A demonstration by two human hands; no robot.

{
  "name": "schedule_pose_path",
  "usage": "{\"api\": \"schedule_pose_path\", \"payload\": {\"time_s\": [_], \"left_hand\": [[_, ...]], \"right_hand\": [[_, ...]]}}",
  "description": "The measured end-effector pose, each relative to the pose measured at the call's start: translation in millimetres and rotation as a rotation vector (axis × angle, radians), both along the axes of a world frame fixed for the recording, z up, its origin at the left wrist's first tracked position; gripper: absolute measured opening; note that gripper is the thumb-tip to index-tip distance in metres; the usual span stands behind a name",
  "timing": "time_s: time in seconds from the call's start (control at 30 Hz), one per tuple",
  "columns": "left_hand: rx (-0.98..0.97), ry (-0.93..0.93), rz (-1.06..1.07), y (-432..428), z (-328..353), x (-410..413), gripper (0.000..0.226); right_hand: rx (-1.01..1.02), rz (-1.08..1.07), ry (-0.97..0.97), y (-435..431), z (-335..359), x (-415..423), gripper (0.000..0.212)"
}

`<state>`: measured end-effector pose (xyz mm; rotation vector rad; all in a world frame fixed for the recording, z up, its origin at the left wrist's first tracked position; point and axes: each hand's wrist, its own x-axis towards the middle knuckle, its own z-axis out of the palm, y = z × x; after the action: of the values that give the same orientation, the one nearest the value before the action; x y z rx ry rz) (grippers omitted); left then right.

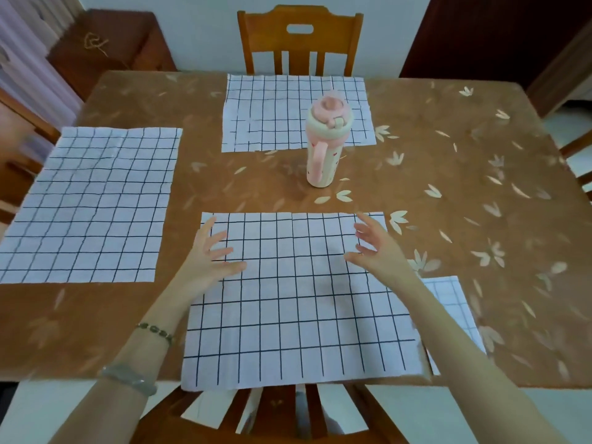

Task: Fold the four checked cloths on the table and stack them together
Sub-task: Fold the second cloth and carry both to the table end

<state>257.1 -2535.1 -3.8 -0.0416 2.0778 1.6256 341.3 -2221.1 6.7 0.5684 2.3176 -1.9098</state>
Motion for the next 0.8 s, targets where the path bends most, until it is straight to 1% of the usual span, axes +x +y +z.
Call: {"api": "schedule_pose_path", "payload": {"time_s": [0.07,0.17,0.2,0.27,0.33,0.37,0.43,0.53,0.67,0.8], "left_hand": [[-0.111,0.027,0.029,-11,-12,-22,0.103],[-0.273,0.041,0.019,-25,-30,-53,0.097],[-0.336,0.054,0.012,-29,-37,-63,0.091],[-0.475,0.131,-0.006,-34,-50,-81,0.073],[-0.596,0.249,-0.043,-38,-63,-98,0.057],[-0.645,0.293,-0.071,-39,-67,-106,0.054],[-0.714,0.325,-0.109,-37,-76,-118,0.057],[-0.750,0.298,-0.079,-30,-86,-129,0.068],[-0.786,0.289,-0.041,-25,-97,-136,0.064],[-0.800,0.234,-0.001,-20,-96,-142,0.061]], "right_hand": [[0.088,-0.066,-0.021,16,-13,-14,0.065],[0.339,-0.073,-0.084,43,-36,-36,0.053],[0.433,-0.053,-0.116,51,-43,-43,0.050],[0.577,-0.004,-0.177,65,-58,-56,0.048],[0.675,0.047,-0.225,73,-69,-69,0.048],[0.716,0.080,-0.244,76,-75,-76,0.049],[0.763,0.146,-0.286,79,-87,-87,0.051],[0.801,0.206,-0.336,80,-100,-96,0.051],[0.922,0.215,-0.324,79,-106,-102,0.045],[0.872,0.200,-0.338,84,-104,-108,0.039]]}}
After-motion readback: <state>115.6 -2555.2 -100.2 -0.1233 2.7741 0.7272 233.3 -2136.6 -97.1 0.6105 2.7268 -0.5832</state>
